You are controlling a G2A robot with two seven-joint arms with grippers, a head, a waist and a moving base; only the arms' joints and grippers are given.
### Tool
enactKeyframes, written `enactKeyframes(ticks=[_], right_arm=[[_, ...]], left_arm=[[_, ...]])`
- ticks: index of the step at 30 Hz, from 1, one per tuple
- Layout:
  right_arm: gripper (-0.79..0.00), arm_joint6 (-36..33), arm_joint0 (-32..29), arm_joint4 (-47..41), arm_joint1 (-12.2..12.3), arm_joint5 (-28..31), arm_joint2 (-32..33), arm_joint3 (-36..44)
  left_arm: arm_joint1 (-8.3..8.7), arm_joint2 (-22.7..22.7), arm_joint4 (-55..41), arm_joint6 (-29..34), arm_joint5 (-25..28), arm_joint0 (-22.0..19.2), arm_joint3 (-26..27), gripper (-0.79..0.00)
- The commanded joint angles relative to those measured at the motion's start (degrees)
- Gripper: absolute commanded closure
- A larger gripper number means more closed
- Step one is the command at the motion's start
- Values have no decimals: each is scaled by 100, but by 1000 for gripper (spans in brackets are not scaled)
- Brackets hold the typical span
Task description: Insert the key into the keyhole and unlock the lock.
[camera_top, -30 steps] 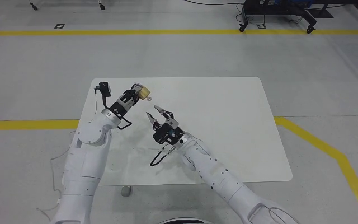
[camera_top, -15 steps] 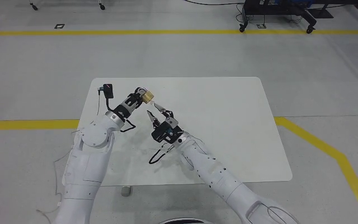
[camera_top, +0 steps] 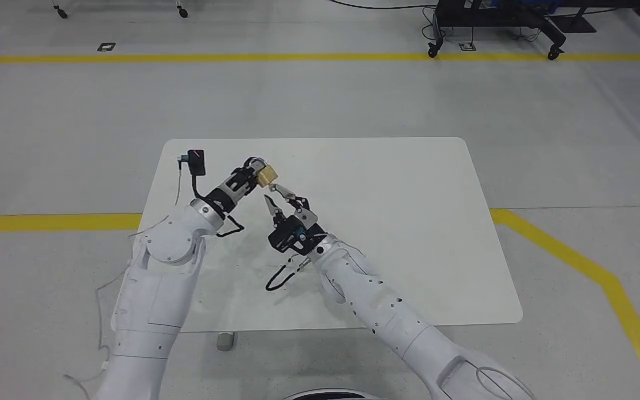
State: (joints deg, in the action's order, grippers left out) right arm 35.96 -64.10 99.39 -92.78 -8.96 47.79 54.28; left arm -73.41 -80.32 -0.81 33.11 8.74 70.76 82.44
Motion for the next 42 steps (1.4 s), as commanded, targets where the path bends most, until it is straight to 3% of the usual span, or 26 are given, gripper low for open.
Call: enactKeyframes(ticks=[1, 9, 19, 30, 42], right_arm=[[-163, -3, 5, 1, -4, -10, -1, -10], [0, 46, 17, -24, -18, -11, 12, -43], [0, 112, 6, -157, -27, 76, 65, -28], [0, 487, -88, -790, -7, 657, 275, 138], [0, 408, -202, -2045, 35, 2070, 605, 391]], left_arm=[[3, 20, 9, -5, -3, -1, 9, 0], [23, 73, 30, -11, -23, -17, 26, 0], [45, 127, 38, -41, -11, -22, 48, 0], [51, 111, -321, -149, 295, -27, -145, 0], [49, 169, -649, -128, 699, -82, -365, 0]])
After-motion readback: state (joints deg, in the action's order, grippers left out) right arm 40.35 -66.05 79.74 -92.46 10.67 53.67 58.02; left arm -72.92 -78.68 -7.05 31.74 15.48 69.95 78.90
